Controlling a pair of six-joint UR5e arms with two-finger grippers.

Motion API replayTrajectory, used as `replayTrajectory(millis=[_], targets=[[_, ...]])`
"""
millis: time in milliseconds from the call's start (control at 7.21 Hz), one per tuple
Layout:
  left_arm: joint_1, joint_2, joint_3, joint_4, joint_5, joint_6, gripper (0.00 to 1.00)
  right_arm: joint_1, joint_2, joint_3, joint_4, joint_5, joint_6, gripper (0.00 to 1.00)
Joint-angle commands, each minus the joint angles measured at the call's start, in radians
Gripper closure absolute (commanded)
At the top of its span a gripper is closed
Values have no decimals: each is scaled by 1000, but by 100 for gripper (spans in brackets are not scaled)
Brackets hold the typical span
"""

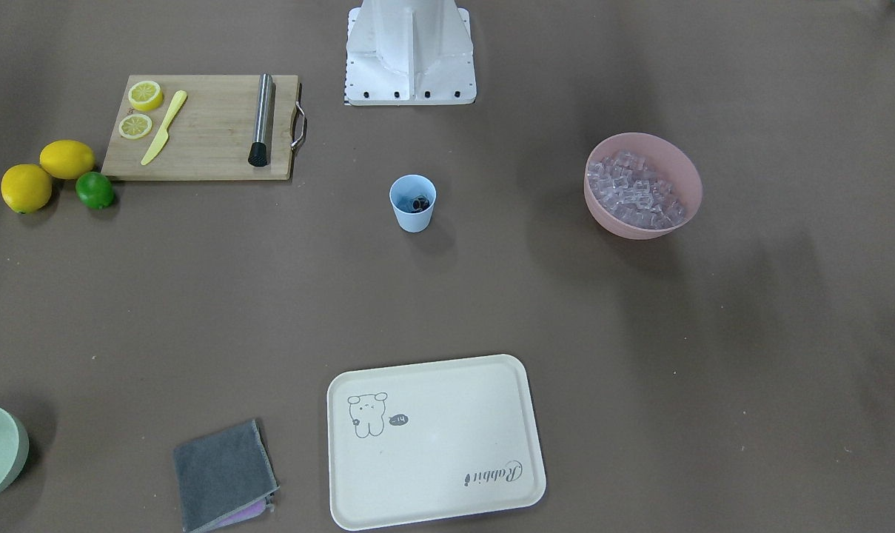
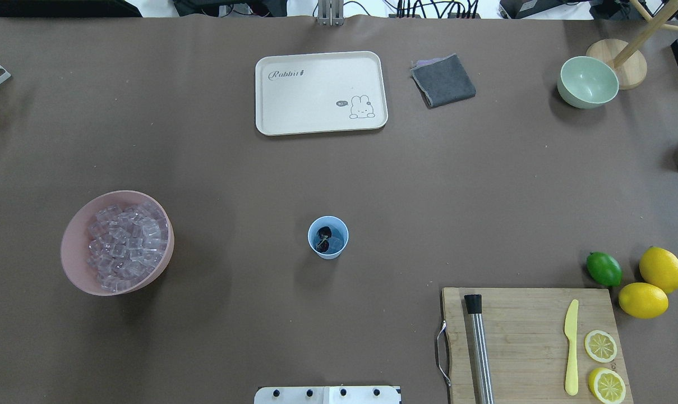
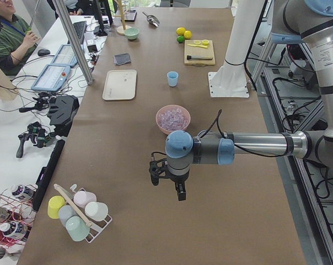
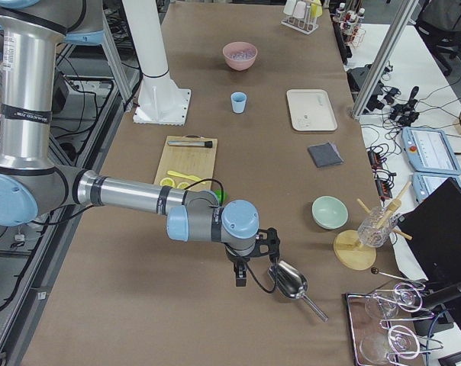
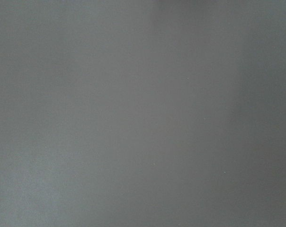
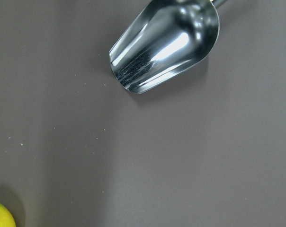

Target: Put ice and cherries in cup

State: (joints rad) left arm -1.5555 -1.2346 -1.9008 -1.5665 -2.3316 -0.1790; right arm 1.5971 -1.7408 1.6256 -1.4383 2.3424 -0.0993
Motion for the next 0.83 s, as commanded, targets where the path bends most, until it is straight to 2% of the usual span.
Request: replayTrajectory(millis=[0,694], targets=[[0,0,-1,-3,0,1,0,1,-6,23,6,2,1,0],[0,0,-3,-1,0,3,0,1,-6,36,6,8,1,0]])
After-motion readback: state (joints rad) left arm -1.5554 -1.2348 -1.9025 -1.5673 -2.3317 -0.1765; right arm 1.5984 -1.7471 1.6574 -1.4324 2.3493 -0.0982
